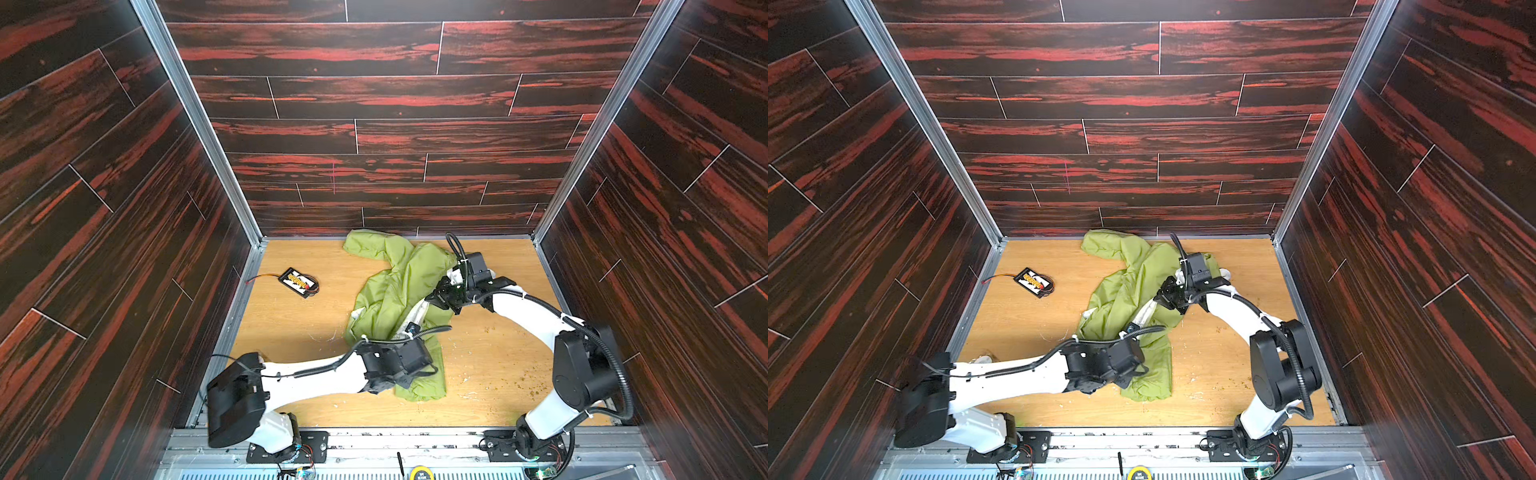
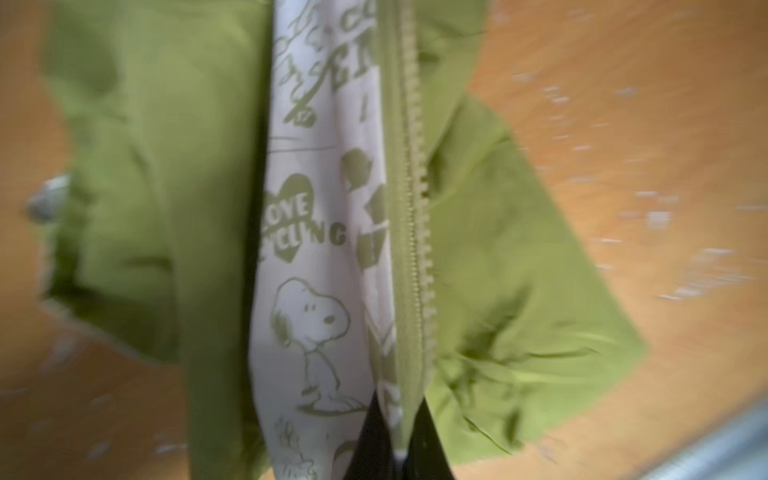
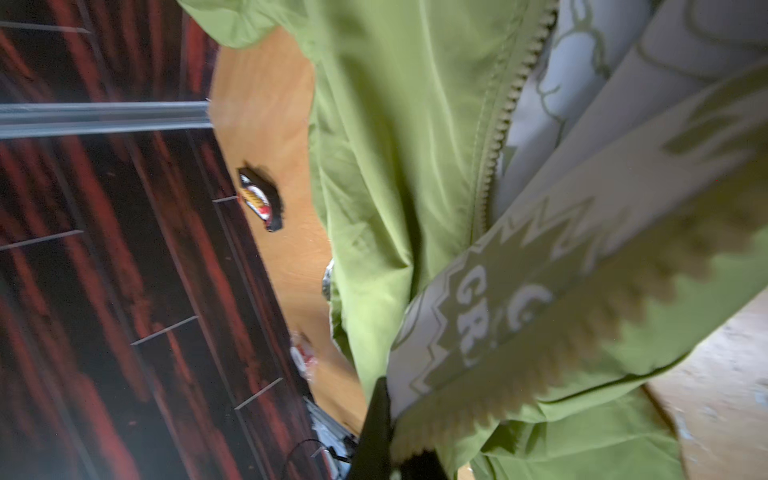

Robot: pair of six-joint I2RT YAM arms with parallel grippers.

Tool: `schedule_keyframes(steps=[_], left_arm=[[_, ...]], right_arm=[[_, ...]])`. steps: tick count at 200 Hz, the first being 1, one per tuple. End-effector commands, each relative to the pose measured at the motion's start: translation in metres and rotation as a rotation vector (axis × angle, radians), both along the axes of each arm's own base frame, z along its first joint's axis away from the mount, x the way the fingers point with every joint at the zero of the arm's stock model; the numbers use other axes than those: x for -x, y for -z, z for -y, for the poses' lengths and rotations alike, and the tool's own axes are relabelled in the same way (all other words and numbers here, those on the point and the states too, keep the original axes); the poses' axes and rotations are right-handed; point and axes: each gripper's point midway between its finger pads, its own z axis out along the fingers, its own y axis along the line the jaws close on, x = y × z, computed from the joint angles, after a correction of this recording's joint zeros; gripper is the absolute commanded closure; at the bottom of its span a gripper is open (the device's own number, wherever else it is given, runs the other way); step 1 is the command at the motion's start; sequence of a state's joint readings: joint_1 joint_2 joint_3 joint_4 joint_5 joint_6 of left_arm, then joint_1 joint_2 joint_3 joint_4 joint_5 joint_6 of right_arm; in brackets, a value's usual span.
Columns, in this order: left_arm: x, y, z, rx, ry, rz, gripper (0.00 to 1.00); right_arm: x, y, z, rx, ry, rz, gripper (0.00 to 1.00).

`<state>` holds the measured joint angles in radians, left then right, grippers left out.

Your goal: Zip up the jacket

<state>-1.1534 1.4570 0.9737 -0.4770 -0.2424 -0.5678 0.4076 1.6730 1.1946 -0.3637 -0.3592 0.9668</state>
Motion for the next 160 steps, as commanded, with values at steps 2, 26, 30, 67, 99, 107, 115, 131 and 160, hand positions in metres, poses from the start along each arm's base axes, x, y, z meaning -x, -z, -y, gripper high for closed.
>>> schedule_keyframes(steps=[2, 26, 30, 67, 99, 107, 115, 131, 160], left_arm=[[0.047, -0.017, 0.029, 0.232, 0.197, -0.229, 1.0], [0.058, -0.023, 0.031, 0.306, 0.227, -0.298, 1.0], [0.059, -0.024, 0.031, 0.315, 0.229, -0.307, 1.0], [0.065, -0.019, 0.034, 0.375, 0.233, -0.373, 1.0], [0.063, -0.014, 0.034, 0.391, 0.22, -0.39, 1.0], [0.062, -0.014, 0.035, 0.395, 0.222, -0.392, 1.0], [0.062, -0.012, 0.034, 0.394, 0.219, -0.396, 1.0], [0.06, -0.012, 0.033, 0.399, 0.214, -0.396, 1.0], [0.057, -0.009, 0.028, 0.404, 0.197, -0.398, 1.0]], right_arm=[[-0.027, 0.004, 0.039, 0.175, 0.047, 0.066, 0.81], [-0.035, -0.012, 0.067, 0.219, 0.085, 0.108, 0.61], [-0.037, -0.014, 0.072, 0.226, 0.095, 0.113, 0.59], [-0.052, -0.025, 0.122, 0.314, 0.176, 0.125, 0.55], [-0.077, -0.015, 0.146, 0.412, 0.193, 0.099, 0.57], [-0.083, -0.009, 0.148, 0.433, 0.191, 0.085, 0.58], [-0.091, -0.007, 0.149, 0.449, 0.192, 0.081, 0.58], [-0.104, 0.0, 0.153, 0.482, 0.194, 0.067, 0.58], [-0.117, 0.013, 0.169, 0.574, 0.22, 0.037, 0.59]])
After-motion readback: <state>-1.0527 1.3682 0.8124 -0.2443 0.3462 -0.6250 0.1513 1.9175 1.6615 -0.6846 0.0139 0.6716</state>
